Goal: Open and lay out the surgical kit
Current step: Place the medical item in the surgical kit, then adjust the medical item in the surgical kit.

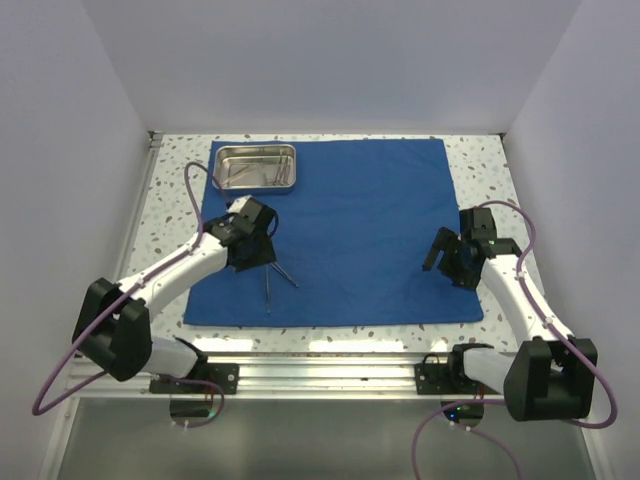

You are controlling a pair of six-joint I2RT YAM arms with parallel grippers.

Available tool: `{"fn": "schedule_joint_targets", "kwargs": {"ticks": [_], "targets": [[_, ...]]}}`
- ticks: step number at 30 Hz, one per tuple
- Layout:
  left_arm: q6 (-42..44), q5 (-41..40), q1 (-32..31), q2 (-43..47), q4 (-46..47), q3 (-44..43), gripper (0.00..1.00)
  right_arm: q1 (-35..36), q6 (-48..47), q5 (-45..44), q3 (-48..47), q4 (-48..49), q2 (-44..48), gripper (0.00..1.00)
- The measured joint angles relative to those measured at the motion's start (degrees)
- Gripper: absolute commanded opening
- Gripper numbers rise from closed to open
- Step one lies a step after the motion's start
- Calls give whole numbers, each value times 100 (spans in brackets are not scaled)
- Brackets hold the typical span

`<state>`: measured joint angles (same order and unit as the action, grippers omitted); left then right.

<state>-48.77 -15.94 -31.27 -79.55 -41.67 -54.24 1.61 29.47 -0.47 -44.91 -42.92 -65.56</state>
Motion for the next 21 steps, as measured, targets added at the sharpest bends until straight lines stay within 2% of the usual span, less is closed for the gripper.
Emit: {"fn": "schedule_joint_targets", "kwargs": {"ticks": [4, 5, 9, 13, 21], "targets": [[186, 11, 0, -166, 140, -575, 49, 0, 0, 0, 0, 0, -2, 84], [225, 59, 0, -315, 216, -715, 45, 0, 0, 0, 0, 0, 0, 84], [337, 271, -52, -1132, 566, -1014, 42, 0, 0, 0, 0, -4, 0, 84], [330, 468, -203, -1628, 632, -1016, 41, 0, 0, -2, 0, -7, 11, 84], [144, 540, -365, -1543, 590, -879, 40, 0, 0, -4, 0, -2, 11, 84]]}}
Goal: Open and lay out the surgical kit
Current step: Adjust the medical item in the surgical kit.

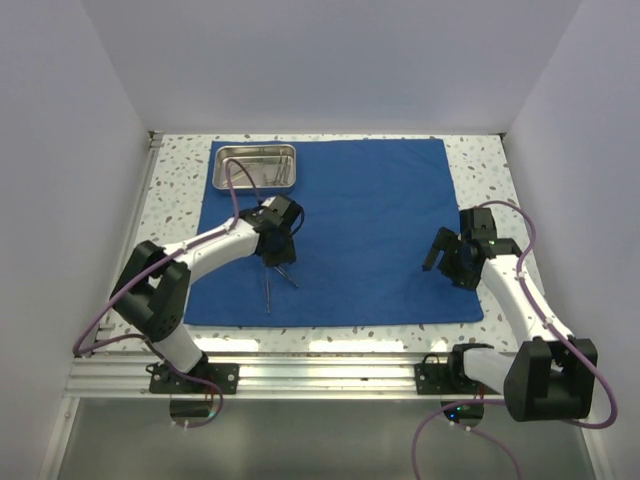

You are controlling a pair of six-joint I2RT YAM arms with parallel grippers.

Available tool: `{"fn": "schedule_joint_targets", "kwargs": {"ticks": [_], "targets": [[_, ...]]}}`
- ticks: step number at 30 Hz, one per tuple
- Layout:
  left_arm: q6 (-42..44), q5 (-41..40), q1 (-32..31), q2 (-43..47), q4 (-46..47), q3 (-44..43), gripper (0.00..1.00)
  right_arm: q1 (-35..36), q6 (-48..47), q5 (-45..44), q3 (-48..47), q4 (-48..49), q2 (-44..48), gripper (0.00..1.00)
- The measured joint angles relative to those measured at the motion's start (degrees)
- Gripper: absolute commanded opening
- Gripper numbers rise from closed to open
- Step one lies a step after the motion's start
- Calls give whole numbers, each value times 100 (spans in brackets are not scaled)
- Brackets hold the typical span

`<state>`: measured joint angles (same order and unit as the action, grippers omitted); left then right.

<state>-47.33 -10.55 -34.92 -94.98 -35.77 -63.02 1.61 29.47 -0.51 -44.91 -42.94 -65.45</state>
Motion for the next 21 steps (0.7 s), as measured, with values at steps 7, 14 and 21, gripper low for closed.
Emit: {"fn": "schedule_joint_targets", "kwargs": {"ticks": [7, 14, 21], "targets": [[-219, 0, -120, 50, -151, 308, 40, -2, -2, 0, 0, 4, -17, 84], [-308, -13, -162, 15, -111, 328, 36, 0, -22, 4, 0, 9, -111, 84], [-310, -13, -166, -297, -42, 330, 26, 0, -28, 4, 0, 9, -131, 84]]}}
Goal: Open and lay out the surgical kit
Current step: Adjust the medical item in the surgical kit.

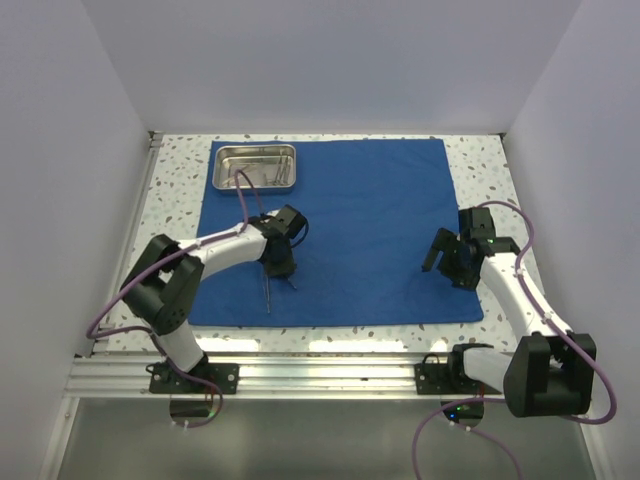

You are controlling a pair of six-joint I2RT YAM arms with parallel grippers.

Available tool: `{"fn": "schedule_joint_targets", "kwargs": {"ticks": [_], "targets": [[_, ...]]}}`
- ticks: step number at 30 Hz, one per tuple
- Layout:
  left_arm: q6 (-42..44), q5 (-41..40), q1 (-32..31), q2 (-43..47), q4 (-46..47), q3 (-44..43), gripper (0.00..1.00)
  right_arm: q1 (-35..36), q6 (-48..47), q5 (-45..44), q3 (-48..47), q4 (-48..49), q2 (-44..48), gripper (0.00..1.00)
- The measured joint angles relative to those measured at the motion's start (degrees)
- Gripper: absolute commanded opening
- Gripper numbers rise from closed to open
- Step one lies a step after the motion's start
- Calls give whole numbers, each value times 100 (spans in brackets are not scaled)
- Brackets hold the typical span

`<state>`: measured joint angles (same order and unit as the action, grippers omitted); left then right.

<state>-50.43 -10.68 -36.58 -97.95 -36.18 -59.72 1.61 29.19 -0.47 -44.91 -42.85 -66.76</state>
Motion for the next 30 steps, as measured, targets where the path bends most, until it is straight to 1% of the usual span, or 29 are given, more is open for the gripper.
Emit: {"fn": "schedule_joint_targets", "kwargs": {"ticks": [3, 4, 6, 7, 8, 15, 23, 27, 28, 29, 30], "targets": [[-2, 0, 0, -24, 50, 46, 22, 0, -17, 0, 0, 2, 0, 84], [-2, 0, 0, -24, 57, 50, 16, 0, -22, 0, 0, 2, 0, 84], [-11, -2, 0, -24, 70, 50, 9, 0, -28, 0, 0, 2, 0, 84], [-11, -2, 0, -24, 70, 50, 2, -2, -31, 0, 0, 2, 0, 84], [-26, -4, 0, -24, 68, 50, 0, 0, -33, 0, 0, 2, 0, 84], [-17, -61, 0, 160, -79, 79, 0, 0, -33, 0, 2, 4, 0, 84], [-59, -160, -24, 1025, -485, 278, 0, -2, -33, 24, 2, 46, 0, 84], [-103, -144, -26, 1285, -586, 496, 0, -2, -33, 28, 2, 50, 0, 84], [-103, -142, -28, 1327, -603, 551, 4, 0, -33, 31, 2, 50, 0, 84], [-101, -138, -35, 1357, -625, 601, 11, 0, -33, 35, 2, 50, 0, 84], [-103, -129, -39, 1379, -632, 656, 27, 0, -33, 46, 4, 52, 0, 84]]}}
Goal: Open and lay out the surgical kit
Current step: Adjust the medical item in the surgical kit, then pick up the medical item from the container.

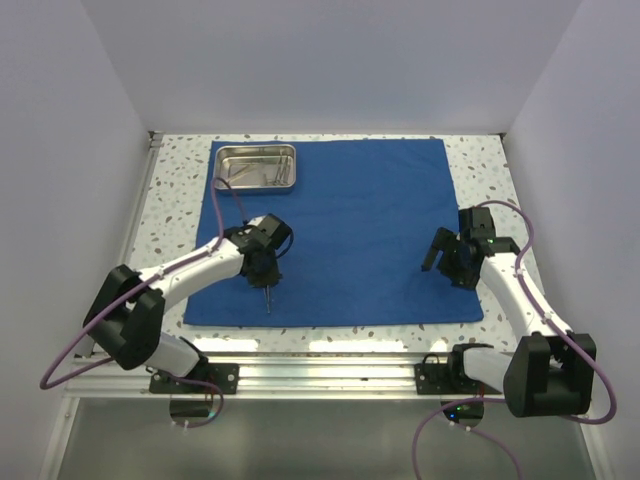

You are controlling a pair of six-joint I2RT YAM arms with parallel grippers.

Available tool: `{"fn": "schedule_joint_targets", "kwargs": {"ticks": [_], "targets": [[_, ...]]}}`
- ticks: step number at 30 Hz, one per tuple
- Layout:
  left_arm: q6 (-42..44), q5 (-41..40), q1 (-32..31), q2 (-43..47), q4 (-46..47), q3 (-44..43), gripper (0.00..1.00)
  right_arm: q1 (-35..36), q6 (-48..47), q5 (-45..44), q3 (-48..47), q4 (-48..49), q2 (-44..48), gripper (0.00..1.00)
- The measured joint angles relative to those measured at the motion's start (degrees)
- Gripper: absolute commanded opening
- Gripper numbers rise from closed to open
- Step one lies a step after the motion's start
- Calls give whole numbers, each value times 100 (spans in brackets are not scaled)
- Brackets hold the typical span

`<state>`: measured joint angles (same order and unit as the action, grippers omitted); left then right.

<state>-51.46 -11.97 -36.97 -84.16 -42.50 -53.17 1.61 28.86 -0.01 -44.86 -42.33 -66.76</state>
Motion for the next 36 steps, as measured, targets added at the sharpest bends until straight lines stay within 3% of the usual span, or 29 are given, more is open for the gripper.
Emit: {"fn": "schedule_joint_targets", "kwargs": {"ticks": [6, 9, 13, 18, 22, 27, 36], "targets": [[0, 55, -46, 35, -66, 197, 50, 0, 2, 22, 0, 26, 0, 84], [9, 50, -50, 48, -157, 146, 53, 0, 0, 22, 0, 37, 0, 84], [267, -173, -55, -4, -743, -629, 65, 0, 0, 20, 0, 37, 0, 84], [1088, -525, 227, -457, -857, -2597, 65, 0, 0, 15, 0, 37, 2, 84], [1886, -455, 1178, -1008, -555, -3709, 66, 0, 2, 15, 0, 37, 2, 84], [2981, -433, 2227, -2520, -249, -5219, 66, -2, 0, 15, 0, 35, 2, 84], [4457, 92, 2627, -4627, 463, -6290, 68, -2, 0, 13, 0, 31, -109, 84]]}}
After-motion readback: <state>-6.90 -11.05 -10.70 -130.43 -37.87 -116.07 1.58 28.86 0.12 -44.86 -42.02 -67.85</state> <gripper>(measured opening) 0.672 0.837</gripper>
